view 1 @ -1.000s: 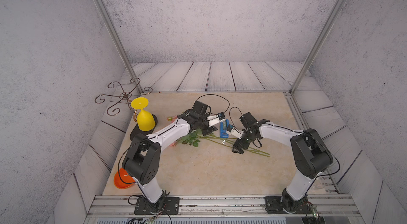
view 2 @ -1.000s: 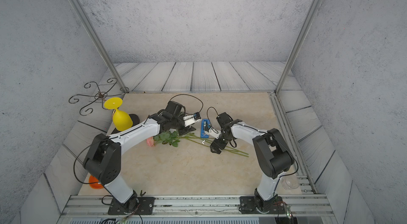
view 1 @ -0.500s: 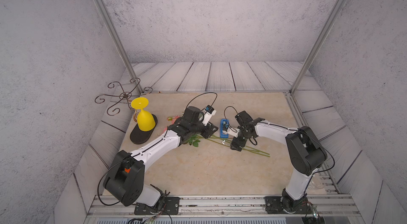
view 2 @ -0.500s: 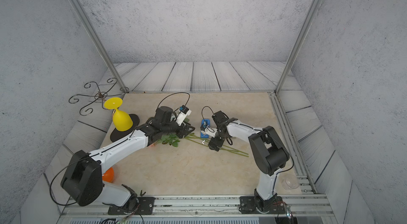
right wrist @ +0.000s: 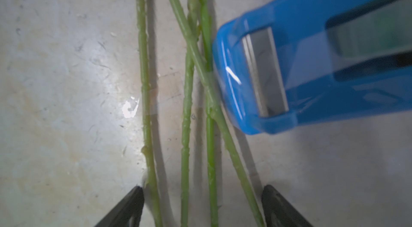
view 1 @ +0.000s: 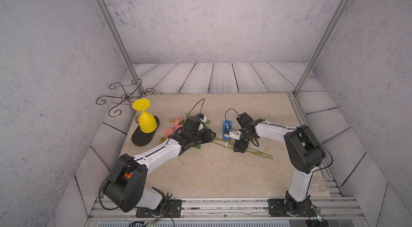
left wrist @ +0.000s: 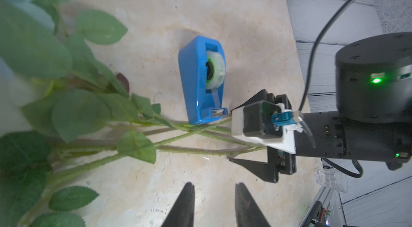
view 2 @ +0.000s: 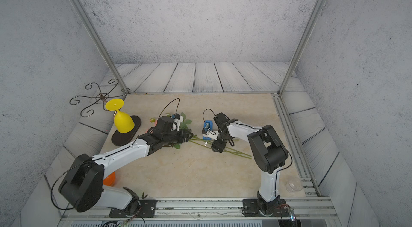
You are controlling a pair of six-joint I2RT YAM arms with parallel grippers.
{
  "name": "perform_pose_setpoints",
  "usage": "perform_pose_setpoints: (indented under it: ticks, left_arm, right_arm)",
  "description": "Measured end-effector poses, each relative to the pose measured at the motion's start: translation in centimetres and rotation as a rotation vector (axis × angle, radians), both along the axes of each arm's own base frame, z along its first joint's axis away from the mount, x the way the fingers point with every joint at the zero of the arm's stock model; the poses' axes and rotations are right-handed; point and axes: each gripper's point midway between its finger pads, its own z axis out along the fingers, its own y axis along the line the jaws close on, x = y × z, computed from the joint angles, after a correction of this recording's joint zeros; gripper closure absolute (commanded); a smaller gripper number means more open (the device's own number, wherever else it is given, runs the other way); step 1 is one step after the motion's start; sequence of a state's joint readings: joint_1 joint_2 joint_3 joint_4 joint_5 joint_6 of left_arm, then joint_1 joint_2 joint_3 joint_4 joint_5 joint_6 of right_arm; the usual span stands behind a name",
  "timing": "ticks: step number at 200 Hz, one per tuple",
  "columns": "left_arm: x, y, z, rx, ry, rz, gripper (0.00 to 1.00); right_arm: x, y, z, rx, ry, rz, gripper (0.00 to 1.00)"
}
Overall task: Wrap bouquets with tape
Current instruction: Gather the flowers at the center of the board.
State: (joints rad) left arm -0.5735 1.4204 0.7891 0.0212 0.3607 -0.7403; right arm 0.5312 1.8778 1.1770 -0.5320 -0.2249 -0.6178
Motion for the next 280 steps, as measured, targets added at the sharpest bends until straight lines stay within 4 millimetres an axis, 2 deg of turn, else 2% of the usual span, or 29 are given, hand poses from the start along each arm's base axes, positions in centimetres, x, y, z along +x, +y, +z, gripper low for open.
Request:
perform_pose_setpoints:
  ticks: [15, 30, 42, 85, 89, 96, 105, 137, 175, 228, 262, 280]
  left_arm:
    - [-0.4, 0.4, -1.2, -0.011, 0.055, 0.043, 0.69]
    - [-0.8, 0.6, -2.3, -0.014, 0.113, 0.085, 0.72]
    - [-0.8, 0.5, -3.0, -0.023, 0.150, 0.115, 0.72]
    - [-2.3, -1.2, -5.7, -0.031, 0.236, 0.165, 0.67]
    - [-2.3, -1.4, -5.9, -0.034, 0.243, 0.168, 0.67]
    - [-2.3, -1.7, -6.3, -0.044, 0.261, 0.180, 0.67]
    - [-2.2, -1.9, -7.0, -0.058, 0.288, 0.205, 0.67]
    - [-2.4, -2.6, -9.1, -0.061, 0.354, 0.272, 0.69]
    - [-1.5, -4.2, -10.1, -0.092, 0.356, 0.305, 0.71]
    - [1.6, -6.5, -8.4, -0.203, 0.262, 0.317, 0.76]
    - [1.1, -7.7, -9.0, -0.215, 0.254, 0.289, 0.79]
    - [0.6, -7.4, -8.6, -0.195, 0.267, 0.301, 0.81]
  right_arm:
    - [0.1, 0.1, 0.0, 0.000, 0.000, 0.003, 0.29]
    - [0.1, 0.1, 0.0, -0.002, 0.000, 0.005, 0.40]
    - [0.0, 0.0, -0.1, -0.004, 0.003, 0.010, 0.40]
    - [0.4, 0.2, -0.1, -0.005, 0.001, 0.018, 0.53]
    - [0.4, 0.2, -0.1, -0.006, 0.002, 0.017, 0.57]
    - [0.4, 0.2, -0.1, -0.006, 0.001, 0.018, 0.58]
    - [0.4, 0.2, -0.1, -0.006, -0.001, 0.024, 0.66]
    - [0.3, 0.3, -0.1, -0.005, 0.006, 0.020, 0.67]
    - [0.3, 0.3, -0.1, -0.005, 0.006, 0.021, 0.67]
    - [0.3, 0.3, -0.1, -0.004, 0.006, 0.020, 0.67]
    - [0.4, 0.3, -0.1, -0.004, 0.005, 0.019, 0.68]
    - [0.4, 0.2, -0.1, -0.004, 0.006, 0.017, 0.68]
